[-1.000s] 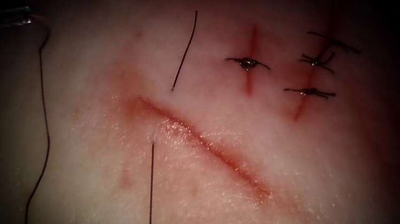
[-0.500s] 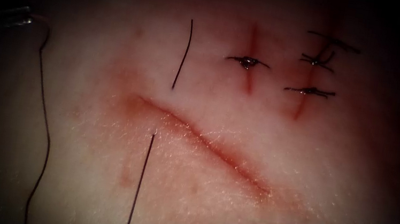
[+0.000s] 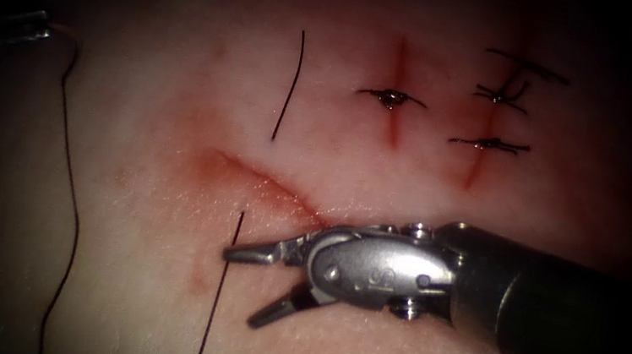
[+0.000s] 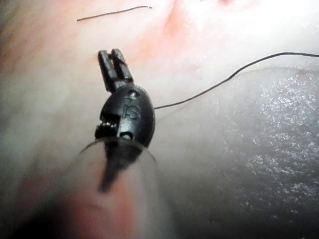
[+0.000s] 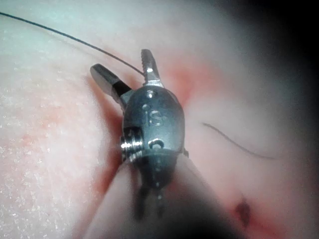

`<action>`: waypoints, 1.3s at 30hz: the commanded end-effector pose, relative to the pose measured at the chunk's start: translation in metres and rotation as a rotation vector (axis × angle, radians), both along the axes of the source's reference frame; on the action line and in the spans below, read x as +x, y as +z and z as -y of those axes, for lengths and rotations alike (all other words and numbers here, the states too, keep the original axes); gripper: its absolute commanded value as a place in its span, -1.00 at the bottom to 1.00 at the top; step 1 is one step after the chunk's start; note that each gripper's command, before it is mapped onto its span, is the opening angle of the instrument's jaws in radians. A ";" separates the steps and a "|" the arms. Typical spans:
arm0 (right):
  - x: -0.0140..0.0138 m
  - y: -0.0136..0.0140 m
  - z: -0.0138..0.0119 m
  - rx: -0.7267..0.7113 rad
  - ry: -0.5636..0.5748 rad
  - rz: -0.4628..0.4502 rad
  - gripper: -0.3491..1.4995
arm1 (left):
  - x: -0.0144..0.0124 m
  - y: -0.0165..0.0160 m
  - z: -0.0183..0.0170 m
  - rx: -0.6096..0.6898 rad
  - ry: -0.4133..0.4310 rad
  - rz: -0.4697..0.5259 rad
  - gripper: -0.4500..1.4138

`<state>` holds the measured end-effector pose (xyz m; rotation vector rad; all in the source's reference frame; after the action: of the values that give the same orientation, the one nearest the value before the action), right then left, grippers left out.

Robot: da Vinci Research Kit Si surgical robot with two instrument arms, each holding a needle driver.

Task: Wound Closure
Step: Using the right grasper, pull the suture through the wound until a short tail remains, then use the right grasper to adjust the suture tail while setting the needle down with the left.

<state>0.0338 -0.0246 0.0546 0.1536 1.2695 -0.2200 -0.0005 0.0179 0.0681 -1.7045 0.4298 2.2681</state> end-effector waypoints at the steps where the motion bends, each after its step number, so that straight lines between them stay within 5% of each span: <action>1: 0.0018 0.0010 -0.0006 -0.015 0.001 0.022 0.89 | -0.0005 0.0006 0.0002 0.000 0.001 0.001 -1.00; 5: 0.0026 0.0026 -0.0010 -0.036 0.011 0.068 0.85 | -0.0005 0.0005 0.0002 0.000 0.001 0.001 -1.00; 8: 0.0024 0.0037 -0.0016 -0.052 0.027 0.126 0.63 | -0.0005 0.0005 0.0002 0.000 0.001 0.001 -1.00; 10: 0.0023 0.0043 -0.0020 -0.057 0.030 0.161 0.14 | -0.0005 0.0005 0.0002 0.000 0.001 0.001 -1.00; 12: 0.0021 0.0044 -0.0021 -0.067 0.027 0.168 -0.91 | -0.0005 0.0005 0.0002 0.000 0.001 0.001 -1.00; 13: 0.0019 0.0043 -0.0021 -0.068 0.019 0.180 -1.00 | -0.0005 0.0005 0.0002 0.000 0.001 0.001 -1.00; 17: 0.0017 0.0038 -0.0013 -0.054 -0.016 0.195 -1.00 | -0.0004 0.0005 0.0002 -0.005 0.003 -0.002 -1.00; 26: 0.0005 -0.0009 0.0051 -0.017 -0.094 0.146 -1.00 | -0.0005 0.0005 0.0002 -0.005 0.002 -0.002 -1.00; 31: 0.0008 -0.0018 0.0058 0.000 -0.084 0.124 -1.00 | -0.0005 0.0005 0.0002 -0.005 0.002 -0.002 -1.00; 32: 0.0010 -0.0019 0.0056 0.025 -0.059 0.114 -0.75 | -0.0005 0.0005 0.0002 -0.005 0.002 -0.002 -1.00; 33: 0.0010 -0.0019 0.0056 0.025 -0.059 0.114 -0.75 | -0.0005 0.0005 0.0002 -0.005 0.002 -0.002 -1.00; 34: 0.0012 -0.0019 0.0047 0.140 0.011 0.113 0.47 | -0.0005 0.0005 0.0002 -0.005 0.002 -0.002 -1.00; 36: 0.0006 -0.0021 0.0032 0.238 0.068 0.131 0.76 | -0.0005 0.0005 0.0002 -0.005 0.002 -0.002 -1.00; 39: -0.0018 -0.0027 0.0008 0.298 0.170 0.192 0.95 | -0.0005 0.0005 0.0002 -0.004 0.005 -0.003 -1.00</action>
<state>0.0312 -0.0260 0.0517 0.3216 1.1059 0.1428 -0.0005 0.0178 0.0680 -1.7034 0.4339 2.2749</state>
